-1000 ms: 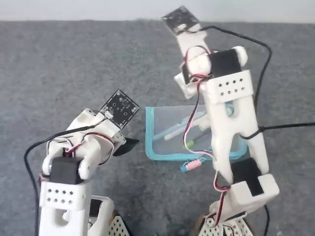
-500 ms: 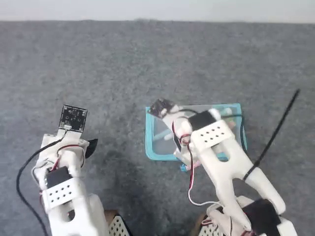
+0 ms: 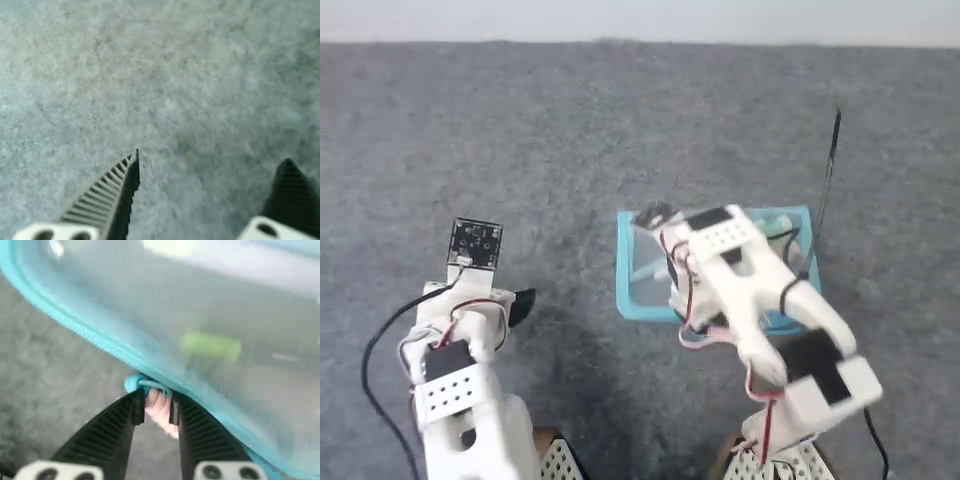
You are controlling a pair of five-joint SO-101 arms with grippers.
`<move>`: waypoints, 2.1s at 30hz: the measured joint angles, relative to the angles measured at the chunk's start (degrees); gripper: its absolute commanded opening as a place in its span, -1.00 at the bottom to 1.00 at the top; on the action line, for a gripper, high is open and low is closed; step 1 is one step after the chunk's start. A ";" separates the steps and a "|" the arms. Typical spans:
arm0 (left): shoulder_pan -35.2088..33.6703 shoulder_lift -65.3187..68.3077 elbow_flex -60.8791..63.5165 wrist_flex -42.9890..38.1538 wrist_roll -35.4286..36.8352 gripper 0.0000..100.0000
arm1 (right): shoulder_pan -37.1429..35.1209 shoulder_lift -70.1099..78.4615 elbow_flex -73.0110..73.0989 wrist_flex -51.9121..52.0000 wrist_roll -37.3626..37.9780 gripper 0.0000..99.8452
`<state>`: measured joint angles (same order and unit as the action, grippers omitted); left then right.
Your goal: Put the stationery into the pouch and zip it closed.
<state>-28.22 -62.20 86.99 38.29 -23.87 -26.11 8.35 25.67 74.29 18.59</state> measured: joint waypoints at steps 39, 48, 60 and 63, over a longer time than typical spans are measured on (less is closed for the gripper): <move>0.35 0.00 2.55 -1.23 1.05 -0.22 | 2.99 31.47 -45.45 10.20 8.26 -0.95; 0.35 0.00 5.63 -8.00 1.05 -0.67 | 7.38 29.01 -45.01 9.76 1.32 -0.99; 2.55 0.00 -11.87 11.16 1.05 -0.41 | 0.44 -10.90 -34.11 18.81 -0.79 -0.99; 4.66 0.00 -20.84 17.93 1.05 -0.33 | -1.85 -22.07 -30.68 18.99 -0.79 -0.99</move>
<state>-23.56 -62.20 66.15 56.22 -22.81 -27.96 -13.71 -5.01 93.27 17.80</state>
